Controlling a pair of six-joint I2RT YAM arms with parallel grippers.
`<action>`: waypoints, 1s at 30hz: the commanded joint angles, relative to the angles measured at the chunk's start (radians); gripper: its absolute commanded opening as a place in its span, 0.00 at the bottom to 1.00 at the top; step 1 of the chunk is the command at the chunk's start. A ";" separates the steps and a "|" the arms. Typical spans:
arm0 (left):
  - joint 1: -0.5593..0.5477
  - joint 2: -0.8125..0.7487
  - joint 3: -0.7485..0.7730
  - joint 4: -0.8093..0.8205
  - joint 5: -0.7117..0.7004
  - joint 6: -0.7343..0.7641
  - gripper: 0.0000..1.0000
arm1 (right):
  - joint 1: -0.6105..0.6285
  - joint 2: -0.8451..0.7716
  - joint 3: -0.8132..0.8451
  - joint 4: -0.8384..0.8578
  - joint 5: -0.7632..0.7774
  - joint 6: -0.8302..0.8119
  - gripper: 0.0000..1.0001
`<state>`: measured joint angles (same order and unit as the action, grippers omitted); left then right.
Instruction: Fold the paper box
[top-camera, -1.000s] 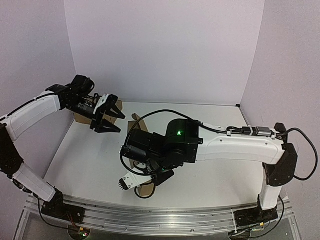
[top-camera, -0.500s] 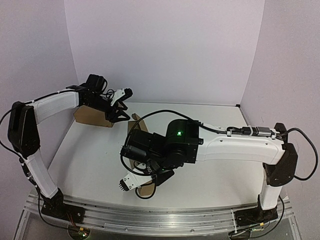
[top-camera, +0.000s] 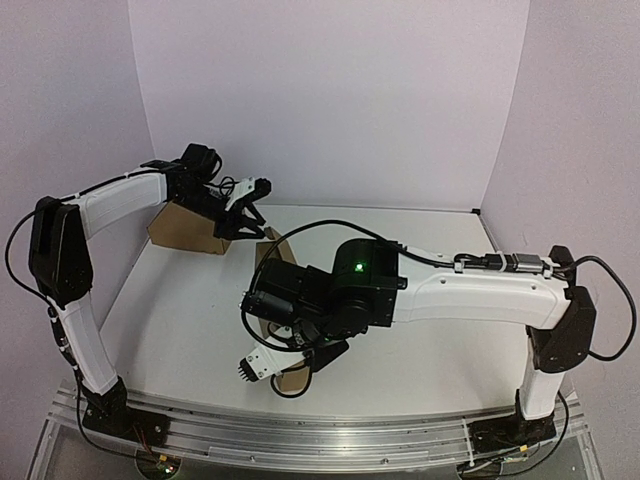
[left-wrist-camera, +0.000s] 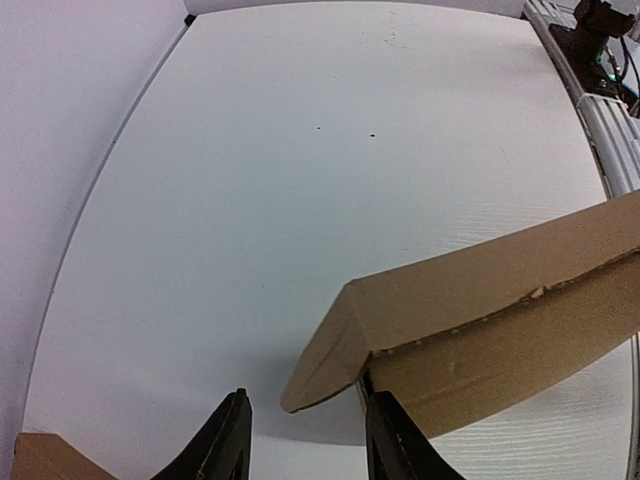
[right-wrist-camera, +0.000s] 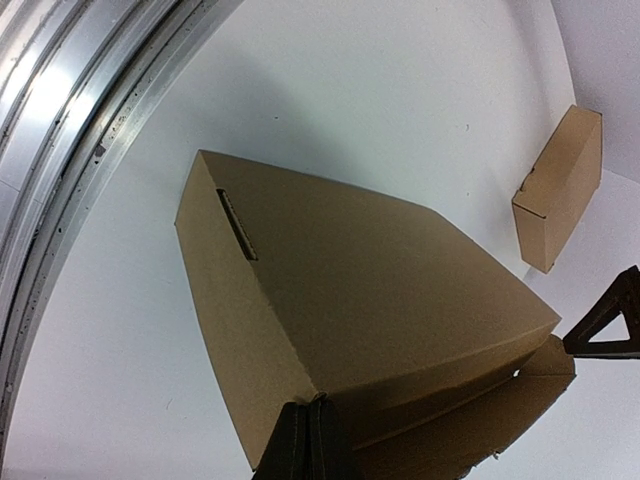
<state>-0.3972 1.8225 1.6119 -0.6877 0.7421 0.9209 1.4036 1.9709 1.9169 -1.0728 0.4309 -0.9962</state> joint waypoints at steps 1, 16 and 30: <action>-0.010 -0.014 0.024 -0.087 0.059 0.076 0.35 | -0.014 0.098 -0.089 -0.123 -0.084 0.021 0.00; -0.025 -0.043 0.043 -0.118 0.072 -0.043 0.03 | -0.014 0.091 -0.102 -0.112 -0.080 0.012 0.00; -0.057 0.010 0.033 -0.016 -0.023 0.000 0.27 | -0.014 0.088 -0.101 -0.110 -0.084 0.016 0.00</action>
<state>-0.4266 1.8213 1.6150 -0.7059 0.7277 0.8886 1.4036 1.9610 1.8988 -1.0557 0.4362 -0.9970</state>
